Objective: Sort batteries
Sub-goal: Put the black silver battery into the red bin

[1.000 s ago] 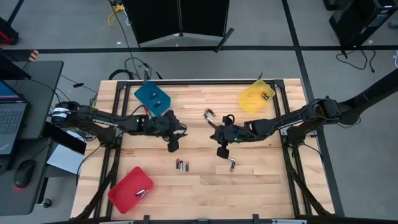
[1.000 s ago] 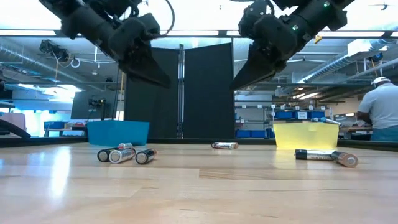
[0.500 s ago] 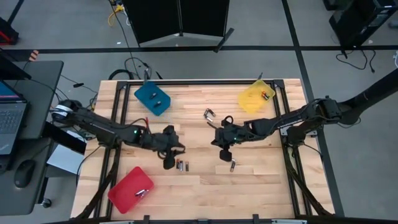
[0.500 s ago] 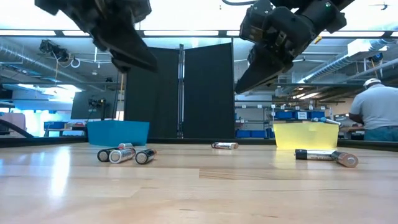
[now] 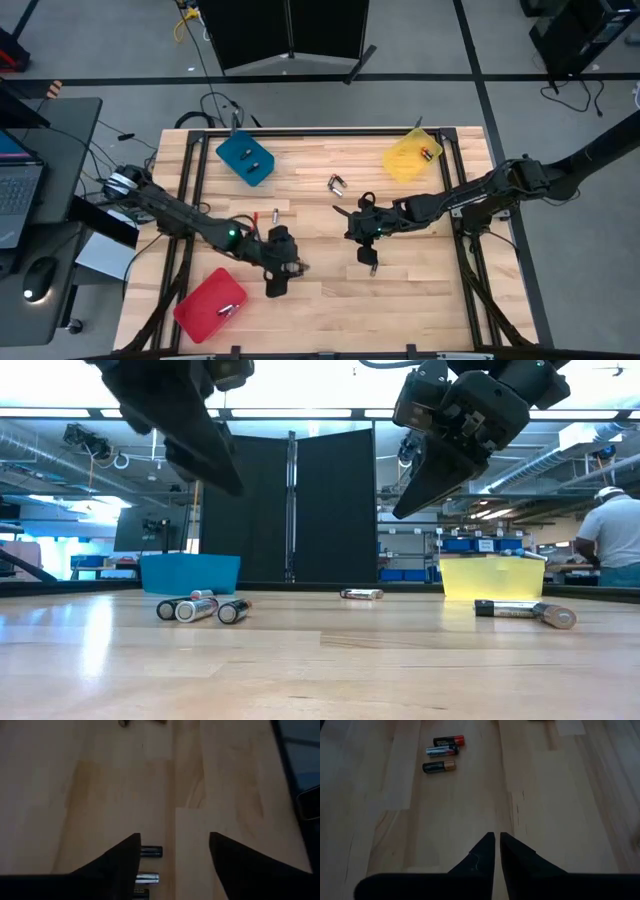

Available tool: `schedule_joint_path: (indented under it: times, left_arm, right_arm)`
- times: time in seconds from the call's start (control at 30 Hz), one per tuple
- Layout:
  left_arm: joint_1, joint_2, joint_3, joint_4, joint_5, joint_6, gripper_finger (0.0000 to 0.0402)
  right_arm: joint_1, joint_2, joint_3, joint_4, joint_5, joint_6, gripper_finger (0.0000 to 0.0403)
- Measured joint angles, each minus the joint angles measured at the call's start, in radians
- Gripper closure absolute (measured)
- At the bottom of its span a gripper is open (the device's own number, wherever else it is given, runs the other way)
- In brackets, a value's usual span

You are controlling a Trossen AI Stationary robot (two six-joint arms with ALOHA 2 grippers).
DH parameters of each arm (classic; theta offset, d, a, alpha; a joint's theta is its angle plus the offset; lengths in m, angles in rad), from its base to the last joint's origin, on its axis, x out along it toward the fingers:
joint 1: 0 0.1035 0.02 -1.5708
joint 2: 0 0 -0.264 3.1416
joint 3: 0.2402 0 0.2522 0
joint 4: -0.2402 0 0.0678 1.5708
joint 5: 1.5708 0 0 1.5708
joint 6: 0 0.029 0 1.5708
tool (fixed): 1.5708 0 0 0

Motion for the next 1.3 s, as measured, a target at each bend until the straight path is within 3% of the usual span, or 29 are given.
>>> schedule_joint_path:
  times: [0.3, 0.6, 0.93, 1.07, 1.3]
  left_arm:
    - [0.040, 0.026, 0.048, -0.115, -0.018, -0.068, 0.0086]
    - [0.218, 0.025, 0.021, -0.471, -0.054, -0.413, 0.0085]
    - [0.483, 0.025, -0.103, -0.272, 0.036, -0.390, 0.0125]
    - [0.513, 0.025, -0.150, -0.202, 0.087, -0.393, 0.0134]
    - [0.515, 0.022, -0.194, -0.178, 0.074, -0.420, 0.0137]
  right_arm:
    - [0.003, 0.000, 0.000, -0.007, 0.000, 0.000, 0.0360]
    - [0.003, 0.000, 0.000, -0.014, 0.000, 0.000, 0.0358]
    - [0.003, 0.001, 0.000, -0.018, -0.001, -0.005, 0.0359]
    - [0.008, 0.001, 0.000, -0.024, 0.000, -0.008, 0.0358]
    - [0.027, 0.001, 0.000, -0.022, 0.000, -0.019, 0.0361]
